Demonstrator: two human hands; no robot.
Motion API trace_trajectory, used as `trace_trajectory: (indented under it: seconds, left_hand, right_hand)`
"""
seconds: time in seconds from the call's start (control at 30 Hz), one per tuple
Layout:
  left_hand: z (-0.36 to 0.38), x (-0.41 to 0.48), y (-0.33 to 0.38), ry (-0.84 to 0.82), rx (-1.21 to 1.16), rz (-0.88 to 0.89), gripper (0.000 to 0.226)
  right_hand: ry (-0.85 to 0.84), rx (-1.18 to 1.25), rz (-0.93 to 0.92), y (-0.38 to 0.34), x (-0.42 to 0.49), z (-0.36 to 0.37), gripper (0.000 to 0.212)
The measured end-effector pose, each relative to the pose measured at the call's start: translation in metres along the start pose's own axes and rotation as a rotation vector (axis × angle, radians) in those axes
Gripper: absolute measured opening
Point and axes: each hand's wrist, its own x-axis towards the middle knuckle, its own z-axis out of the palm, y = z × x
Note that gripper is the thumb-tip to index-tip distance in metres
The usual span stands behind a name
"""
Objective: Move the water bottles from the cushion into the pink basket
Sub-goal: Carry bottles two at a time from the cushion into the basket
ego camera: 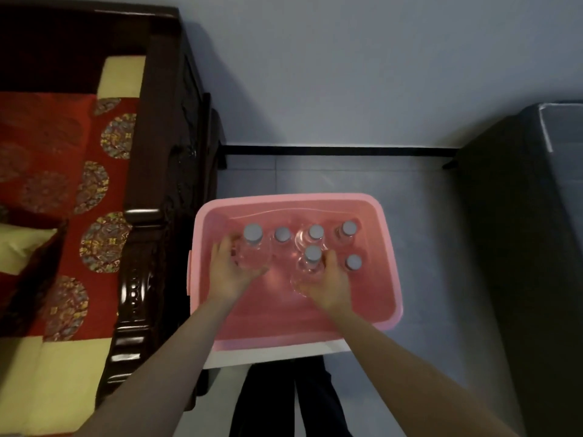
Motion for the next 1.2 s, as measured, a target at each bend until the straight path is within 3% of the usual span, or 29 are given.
trace_trajectory:
  seconds: [0.33, 0.63, 0.87, 1.07, 1.2]
  left_hand:
    - [0.036, 0.030, -0.039, 0.061, 0.064, -0.112, 0.068]
    - [0.043, 0.050, -0.030, 0.117, 0.003, -0.092, 0.060]
    - [0.035, 0.047, -0.029, 0.033, -0.023, -0.077, 0.074]
    - [0.016, 0.047, -0.013, -0.008, 0.114, 0.156, 0.035]
    - [0.016, 0.049, -0.008, -0.005, 0.075, 0.133, 0.024]
  right_hand:
    - [-0.199, -0.111, -0.108, 0.028, 0.044, 0.017, 0.073]
    - [-0.138, -0.240, -0.103, 0.027, 0.041, 0.015, 0.072]
    - [-0.072, -0.445, -0.254, 0.016, 0.028, -0.006, 0.045]
    - [-0.162, -0.565, -0.488, -0.008, 0.029, -0.011, 0.024]
    - [-0.225, -0.638, -0.521, -0.018, 0.035, -0.013, 0.018]
